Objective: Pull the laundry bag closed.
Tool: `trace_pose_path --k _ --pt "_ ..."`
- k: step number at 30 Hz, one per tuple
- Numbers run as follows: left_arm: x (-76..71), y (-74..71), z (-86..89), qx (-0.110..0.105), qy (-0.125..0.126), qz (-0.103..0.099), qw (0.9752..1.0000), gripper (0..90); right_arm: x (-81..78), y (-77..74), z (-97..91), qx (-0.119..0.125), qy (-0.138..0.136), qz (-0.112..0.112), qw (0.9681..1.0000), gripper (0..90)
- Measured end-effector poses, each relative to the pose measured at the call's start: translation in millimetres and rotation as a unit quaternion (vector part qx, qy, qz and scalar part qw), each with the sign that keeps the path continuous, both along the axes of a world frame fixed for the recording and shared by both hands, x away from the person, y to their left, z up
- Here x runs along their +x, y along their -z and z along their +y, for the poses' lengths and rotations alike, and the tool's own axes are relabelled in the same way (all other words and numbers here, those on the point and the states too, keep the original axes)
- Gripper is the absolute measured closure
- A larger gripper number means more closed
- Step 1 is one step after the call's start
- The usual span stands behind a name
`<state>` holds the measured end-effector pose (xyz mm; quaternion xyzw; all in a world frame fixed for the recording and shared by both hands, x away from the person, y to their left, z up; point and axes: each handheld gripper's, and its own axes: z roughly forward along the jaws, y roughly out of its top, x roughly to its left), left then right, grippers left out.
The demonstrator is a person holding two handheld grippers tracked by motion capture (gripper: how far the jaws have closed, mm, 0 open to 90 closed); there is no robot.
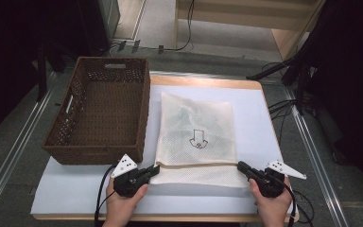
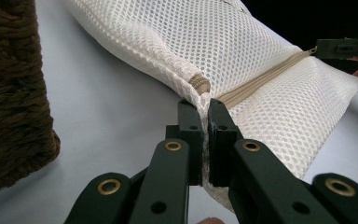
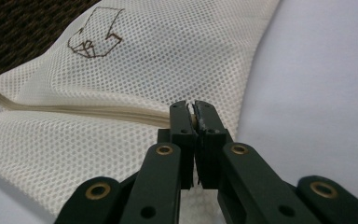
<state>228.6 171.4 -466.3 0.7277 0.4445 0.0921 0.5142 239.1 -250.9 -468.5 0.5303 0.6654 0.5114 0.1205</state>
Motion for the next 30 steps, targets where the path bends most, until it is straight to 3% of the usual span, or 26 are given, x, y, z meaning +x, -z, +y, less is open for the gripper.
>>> trace_pose_path --k 3,10,14,17,23,27,30 --pt "0.4 -0.1 -0.2 0.000 0.002 -0.002 1.0000 87.7 1.3 2.4 -4.7 0.013 0.002 0.007 0.9999 88.7" --pt "0.1 -0.2 -1.7 0.000 0.002 -0.007 1.0000 87.7 1.7 3.3 -5.5 0.003 0.007 0.005 1.0000 88.7" --pt "-0.6 -0.7 -1.6 0.007 0.006 -0.014 0.9999 87.0 0.8 3.3 -3.4 -0.008 0.001 -0.012 0.9999 88.1" --pt "-0.3 -1.6 1.9 0.010 0.004 -0.019 0.9998 85.4 0.8 3.7 -3.1 -0.003 -0.002 -0.020 0.9998 79.5" --pt "-1.7 -3.5 4.8 0.005 0.025 -0.026 0.9993 68.4 -0.7 5.0 -9.5 0.003 -0.007 -0.040 0.9992 67.3" --pt "-3.5 -6.7 9.5 0.011 0.032 -0.038 0.9987 53.5 -1.7 7.0 -9.9 -0.023 -0.003 -0.063 0.9977 61.6" --pt "-4.0 -8.7 17.0 0.009 0.032 -0.042 0.9986 48.3 0.7 9.2 -9.7 -0.043 -0.001 -0.094 0.9947 60.3"
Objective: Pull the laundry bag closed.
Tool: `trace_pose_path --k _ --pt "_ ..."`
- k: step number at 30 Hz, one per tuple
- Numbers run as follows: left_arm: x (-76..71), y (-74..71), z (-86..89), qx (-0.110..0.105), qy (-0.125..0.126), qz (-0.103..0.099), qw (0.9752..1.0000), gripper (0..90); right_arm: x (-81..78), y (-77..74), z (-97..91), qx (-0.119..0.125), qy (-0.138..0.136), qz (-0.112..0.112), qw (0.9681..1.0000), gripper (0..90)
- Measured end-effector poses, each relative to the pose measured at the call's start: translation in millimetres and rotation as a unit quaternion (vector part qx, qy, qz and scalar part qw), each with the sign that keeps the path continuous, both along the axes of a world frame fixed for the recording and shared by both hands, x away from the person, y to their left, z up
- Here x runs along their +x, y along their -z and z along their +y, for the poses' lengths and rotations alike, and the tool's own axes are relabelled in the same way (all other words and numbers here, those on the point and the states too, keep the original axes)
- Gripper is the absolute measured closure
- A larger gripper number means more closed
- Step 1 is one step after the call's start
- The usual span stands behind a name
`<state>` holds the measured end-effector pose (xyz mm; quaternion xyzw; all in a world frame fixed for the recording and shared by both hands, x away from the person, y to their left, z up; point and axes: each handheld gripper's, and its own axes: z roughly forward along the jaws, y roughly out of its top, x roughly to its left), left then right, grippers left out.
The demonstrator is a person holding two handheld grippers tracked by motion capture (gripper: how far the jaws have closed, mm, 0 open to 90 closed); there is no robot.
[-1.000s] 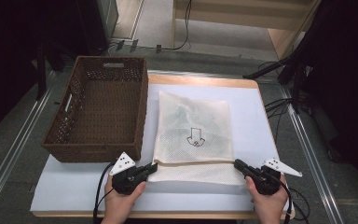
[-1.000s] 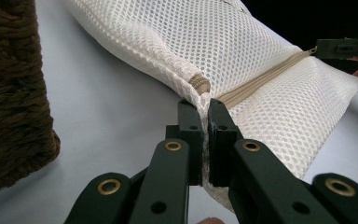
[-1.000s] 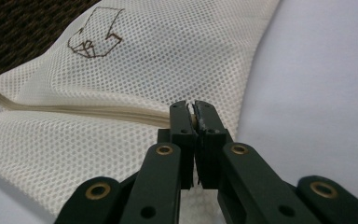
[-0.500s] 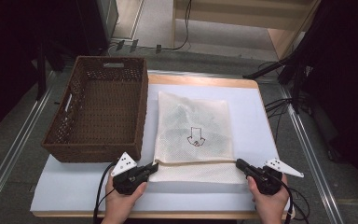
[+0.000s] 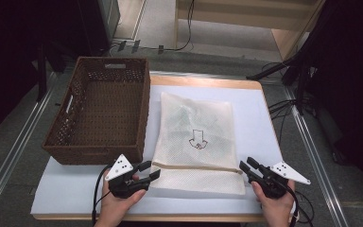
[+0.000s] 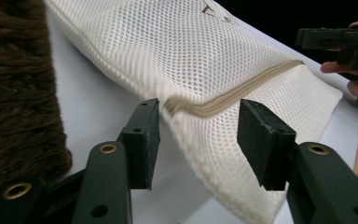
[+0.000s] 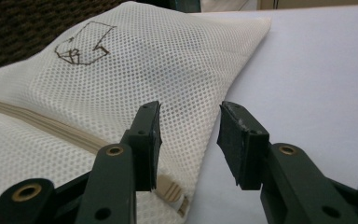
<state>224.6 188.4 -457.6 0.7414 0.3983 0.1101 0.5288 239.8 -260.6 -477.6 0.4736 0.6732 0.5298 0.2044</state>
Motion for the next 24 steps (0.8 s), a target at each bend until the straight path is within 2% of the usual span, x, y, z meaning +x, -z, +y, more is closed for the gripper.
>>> trace_pose_path --k 2,6,7,8,10,12,16,20,24 --pt "0.2 -1.1 5.8 -0.001 -0.001 -0.003 1.0000 47.3 2.2 1.6 -0.6 -0.014 0.004 -0.011 0.9998 59.3" --pt "0.8 -2.0 14.5 -0.002 0.001 -0.013 0.9999 43.1 4.8 4.1 -2.9 -0.004 0.001 -0.002 1.0000 58.3" --pt "0.7 -2.2 15.8 -0.002 0.002 -0.017 0.9998 42.3 4.7 4.1 -2.4 -0.003 0.001 0.004 1.0000 52.7" --pt "0.5 -2.4 16.8 -0.002 0.003 -0.018 0.9998 40.9 4.4 3.5 -1.4 -0.011 0.003 0.008 0.9999 46.3" --pt "0.0 -2.7 17.9 -0.002 0.005 -0.023 0.9997 37.3 3.0 1.2 0.9 -0.036 0.007 0.013 0.9992 40.3" --pt "-1.1 -3.2 18.3 -0.003 0.007 -0.026 0.9996 34.8 1.5 -0.7 1.0 -0.032 0.002 0.010 0.9994 34.4" --pt "-2.9 -3.6 19.9 -0.001 0.036 -0.033 0.9988 28.8 -0.2 -4.4 -2.0 -0.020 -0.005 0.011 0.9997 24.8" --pt "-3.5 -5.0 25.6 -0.011 0.048 -0.035 0.9982 22.9 0.4 -4.1 -6.7 -0.018 -0.017 0.015 0.9996 12.9" --pt "-3.0 -6.8 35.0 -0.018 0.040 -0.038 0.9983 17.5 0.5 -3.4 -12.8 -0.014 -0.014 0.019 0.9996 11.9"
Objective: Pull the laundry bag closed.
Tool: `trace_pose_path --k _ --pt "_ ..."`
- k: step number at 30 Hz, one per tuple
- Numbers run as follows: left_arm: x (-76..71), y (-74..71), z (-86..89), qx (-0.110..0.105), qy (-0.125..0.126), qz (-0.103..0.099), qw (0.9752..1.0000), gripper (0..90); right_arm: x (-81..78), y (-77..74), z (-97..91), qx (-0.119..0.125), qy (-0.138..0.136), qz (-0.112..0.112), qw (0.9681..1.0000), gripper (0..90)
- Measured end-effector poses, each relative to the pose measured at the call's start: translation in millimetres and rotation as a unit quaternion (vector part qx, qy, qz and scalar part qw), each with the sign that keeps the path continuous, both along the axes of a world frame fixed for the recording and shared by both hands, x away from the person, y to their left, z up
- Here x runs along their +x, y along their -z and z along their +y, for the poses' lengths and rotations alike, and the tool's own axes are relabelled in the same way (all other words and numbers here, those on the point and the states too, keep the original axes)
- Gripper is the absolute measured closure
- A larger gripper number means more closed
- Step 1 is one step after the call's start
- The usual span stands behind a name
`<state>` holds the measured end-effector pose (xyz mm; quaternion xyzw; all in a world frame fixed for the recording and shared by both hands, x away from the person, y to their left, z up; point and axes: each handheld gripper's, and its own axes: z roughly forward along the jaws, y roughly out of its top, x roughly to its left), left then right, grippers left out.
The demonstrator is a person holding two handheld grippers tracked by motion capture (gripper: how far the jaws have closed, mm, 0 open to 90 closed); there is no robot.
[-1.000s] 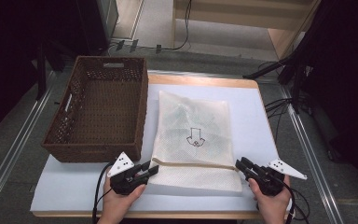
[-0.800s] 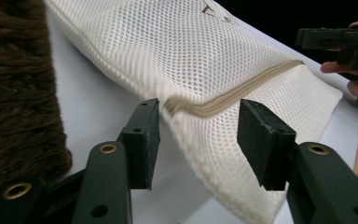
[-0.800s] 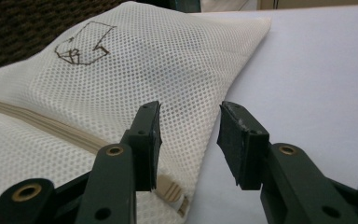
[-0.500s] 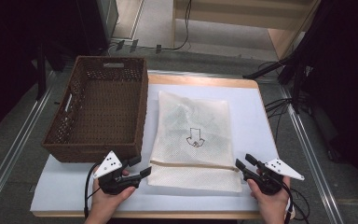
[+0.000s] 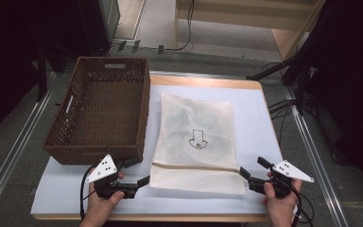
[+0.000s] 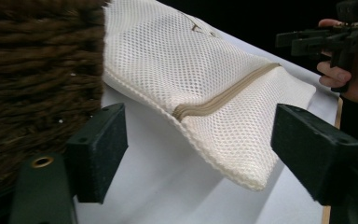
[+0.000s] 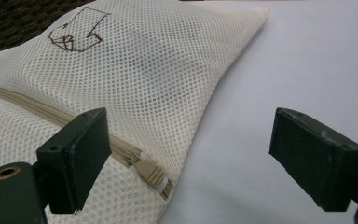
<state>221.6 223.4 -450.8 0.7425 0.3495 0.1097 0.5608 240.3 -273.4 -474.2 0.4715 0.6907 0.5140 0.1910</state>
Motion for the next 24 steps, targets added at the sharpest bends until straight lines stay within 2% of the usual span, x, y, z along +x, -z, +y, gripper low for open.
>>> trace_pose_path --k 8,15,24 --pt "0.0 -3.3 17.3 -0.012 -0.021 -0.018 0.9996 12.8 -0.7 0.3 -10.7 0.001 -0.002 -0.002 1.0000 2.1" --pt "0.1 -3.9 25.0 -0.021 -0.020 -0.023 0.9993 9.4 -1.3 0.3 -21.6 0.010 0.011 -0.002 0.9999 0.0" --pt "0.6 -2.8 26.2 -0.016 -0.028 -0.025 0.9992 8.7 -0.9 1.1 -22.7 0.007 0.015 -0.001 0.9999 0.0"
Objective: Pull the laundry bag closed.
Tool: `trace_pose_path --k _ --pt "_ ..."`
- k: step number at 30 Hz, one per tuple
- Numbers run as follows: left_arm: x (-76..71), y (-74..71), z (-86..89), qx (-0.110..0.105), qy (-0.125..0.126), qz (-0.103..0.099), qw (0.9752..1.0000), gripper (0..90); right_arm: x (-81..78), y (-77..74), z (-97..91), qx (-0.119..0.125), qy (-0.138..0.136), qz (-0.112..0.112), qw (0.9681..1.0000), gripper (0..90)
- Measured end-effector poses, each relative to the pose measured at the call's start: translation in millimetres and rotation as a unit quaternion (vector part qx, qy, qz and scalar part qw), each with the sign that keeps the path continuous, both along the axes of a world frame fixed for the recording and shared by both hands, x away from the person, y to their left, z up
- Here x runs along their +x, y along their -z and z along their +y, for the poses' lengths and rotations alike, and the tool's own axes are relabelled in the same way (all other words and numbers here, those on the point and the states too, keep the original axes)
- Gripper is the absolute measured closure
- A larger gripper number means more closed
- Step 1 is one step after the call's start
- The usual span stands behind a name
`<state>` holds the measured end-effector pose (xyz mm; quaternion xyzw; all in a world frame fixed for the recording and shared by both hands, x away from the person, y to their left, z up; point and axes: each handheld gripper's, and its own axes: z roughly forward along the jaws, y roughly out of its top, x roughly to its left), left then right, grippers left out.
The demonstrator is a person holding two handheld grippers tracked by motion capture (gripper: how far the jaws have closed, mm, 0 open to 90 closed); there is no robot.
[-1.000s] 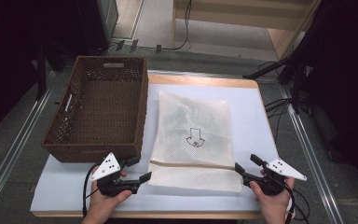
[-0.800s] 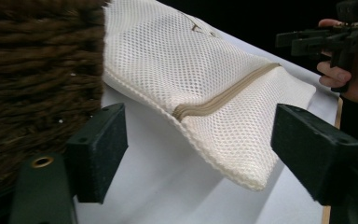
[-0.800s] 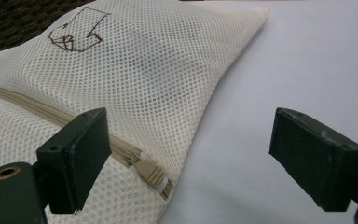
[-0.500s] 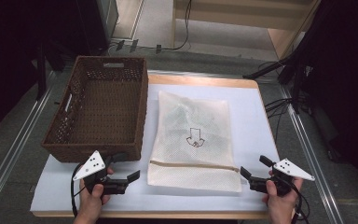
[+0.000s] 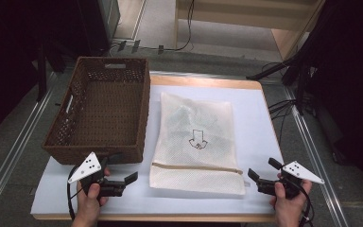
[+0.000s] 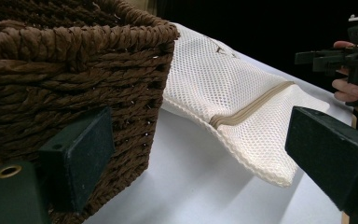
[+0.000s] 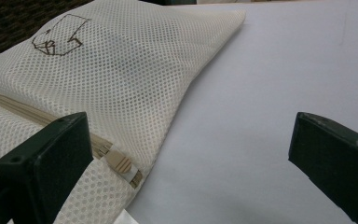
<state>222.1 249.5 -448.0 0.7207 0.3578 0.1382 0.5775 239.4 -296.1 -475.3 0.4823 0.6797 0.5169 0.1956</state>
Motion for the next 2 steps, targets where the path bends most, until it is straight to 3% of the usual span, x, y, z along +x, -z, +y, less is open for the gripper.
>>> trace_pose_path --k 2 --pt "0.9 1.1 -0.7 0.001 0.003 0.001 1.0000 8.7 0.2 0.1 0.3 -0.001 0.000 0.000 1.0000 0.0"
